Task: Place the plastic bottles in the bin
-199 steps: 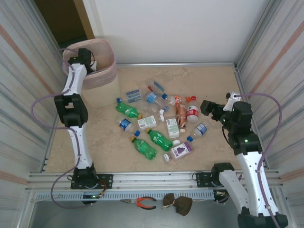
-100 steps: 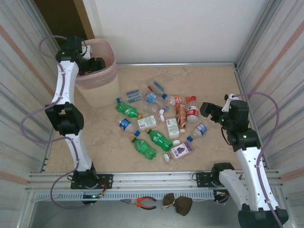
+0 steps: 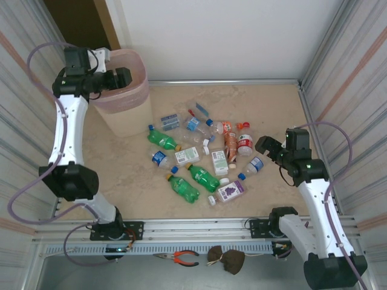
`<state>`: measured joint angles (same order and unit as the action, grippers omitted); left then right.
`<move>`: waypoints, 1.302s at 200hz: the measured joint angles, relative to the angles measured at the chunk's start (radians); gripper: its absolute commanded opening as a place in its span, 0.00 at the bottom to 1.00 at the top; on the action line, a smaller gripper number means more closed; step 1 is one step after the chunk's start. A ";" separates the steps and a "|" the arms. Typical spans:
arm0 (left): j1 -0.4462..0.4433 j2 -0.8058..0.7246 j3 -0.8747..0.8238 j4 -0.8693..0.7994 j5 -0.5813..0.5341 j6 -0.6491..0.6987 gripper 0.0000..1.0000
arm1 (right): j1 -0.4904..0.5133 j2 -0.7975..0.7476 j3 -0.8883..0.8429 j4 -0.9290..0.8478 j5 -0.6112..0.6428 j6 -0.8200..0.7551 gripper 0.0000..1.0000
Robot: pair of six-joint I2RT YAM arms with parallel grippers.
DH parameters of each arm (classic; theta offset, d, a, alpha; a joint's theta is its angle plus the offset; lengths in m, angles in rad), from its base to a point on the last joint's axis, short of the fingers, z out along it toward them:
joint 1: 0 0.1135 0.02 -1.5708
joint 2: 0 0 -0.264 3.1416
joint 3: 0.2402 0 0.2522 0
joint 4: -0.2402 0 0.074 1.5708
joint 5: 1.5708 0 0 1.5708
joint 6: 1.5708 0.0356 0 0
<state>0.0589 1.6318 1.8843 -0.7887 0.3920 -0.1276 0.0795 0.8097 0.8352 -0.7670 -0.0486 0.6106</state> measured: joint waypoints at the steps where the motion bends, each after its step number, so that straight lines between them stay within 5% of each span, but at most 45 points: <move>1: 0.000 -0.006 -0.008 0.005 0.003 0.000 0.84 | 0.000 0.001 0.000 -0.001 0.000 0.002 1.00; 76: 0.000 -0.318 -0.418 0.243 0.149 -0.054 0.85 | 0.038 0.101 -0.077 -0.021 -0.030 0.225 0.77; 134: 0.000 -0.495 -0.593 0.306 0.209 -0.088 0.87 | 0.268 0.142 -0.180 0.008 0.044 0.499 0.74; 260: 0.000 -0.640 -0.782 0.370 0.248 -0.143 0.86 | 0.418 0.424 -0.222 0.271 0.079 0.715 0.62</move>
<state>0.0589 0.9920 1.1027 -0.4191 0.6399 -0.2710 0.4980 1.2335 0.6128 -0.4957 0.0307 1.3258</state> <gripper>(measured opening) 0.865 0.628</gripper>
